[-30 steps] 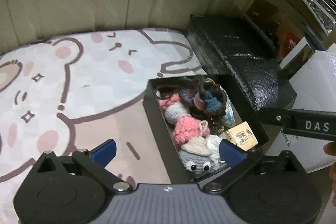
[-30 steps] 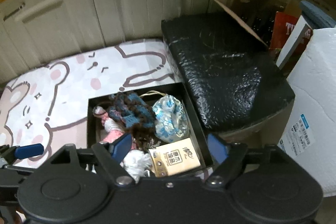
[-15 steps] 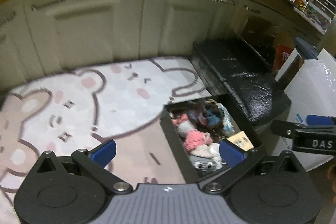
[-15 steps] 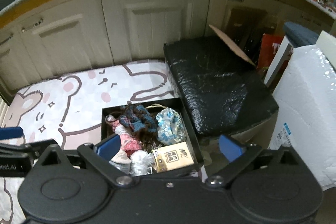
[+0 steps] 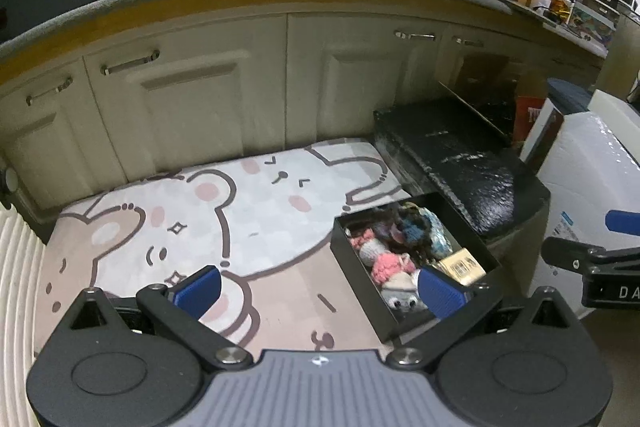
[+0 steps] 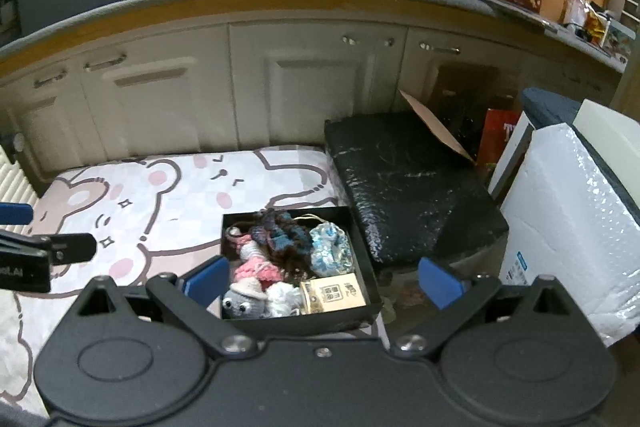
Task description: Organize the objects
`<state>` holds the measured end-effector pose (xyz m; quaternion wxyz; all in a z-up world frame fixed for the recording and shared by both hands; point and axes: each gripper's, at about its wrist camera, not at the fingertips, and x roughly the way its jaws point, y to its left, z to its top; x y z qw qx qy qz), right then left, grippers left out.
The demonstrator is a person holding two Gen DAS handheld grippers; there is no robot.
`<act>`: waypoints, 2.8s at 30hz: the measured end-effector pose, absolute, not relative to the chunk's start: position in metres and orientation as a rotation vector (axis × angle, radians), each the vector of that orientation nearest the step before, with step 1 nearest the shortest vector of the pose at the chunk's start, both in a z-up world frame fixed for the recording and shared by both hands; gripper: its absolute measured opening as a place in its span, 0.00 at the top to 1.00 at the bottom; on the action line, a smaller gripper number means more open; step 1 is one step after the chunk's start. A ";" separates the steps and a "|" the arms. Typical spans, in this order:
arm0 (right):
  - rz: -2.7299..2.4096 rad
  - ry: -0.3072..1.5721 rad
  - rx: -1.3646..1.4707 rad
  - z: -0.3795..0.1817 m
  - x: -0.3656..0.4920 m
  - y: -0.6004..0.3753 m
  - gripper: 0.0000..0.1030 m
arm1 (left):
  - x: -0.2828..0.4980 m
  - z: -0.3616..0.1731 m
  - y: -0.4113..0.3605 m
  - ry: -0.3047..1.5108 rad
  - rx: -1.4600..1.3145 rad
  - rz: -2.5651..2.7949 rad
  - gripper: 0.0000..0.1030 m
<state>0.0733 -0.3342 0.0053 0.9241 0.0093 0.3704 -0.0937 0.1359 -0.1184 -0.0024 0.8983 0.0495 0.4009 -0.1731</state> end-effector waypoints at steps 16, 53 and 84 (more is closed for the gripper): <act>-0.191 0.722 0.014 0.011 0.025 -0.309 0.01 | 0.089 0.001 -0.095 0.775 0.091 -0.359 0.00; -0.289 0.746 0.005 -0.010 0.014 -0.291 0.01 | 0.079 -0.017 -0.079 0.808 0.164 -0.245 0.00; -0.280 0.757 0.007 -0.013 0.016 -0.287 0.01 | 0.078 -0.017 -0.076 0.806 0.156 -0.256 0.00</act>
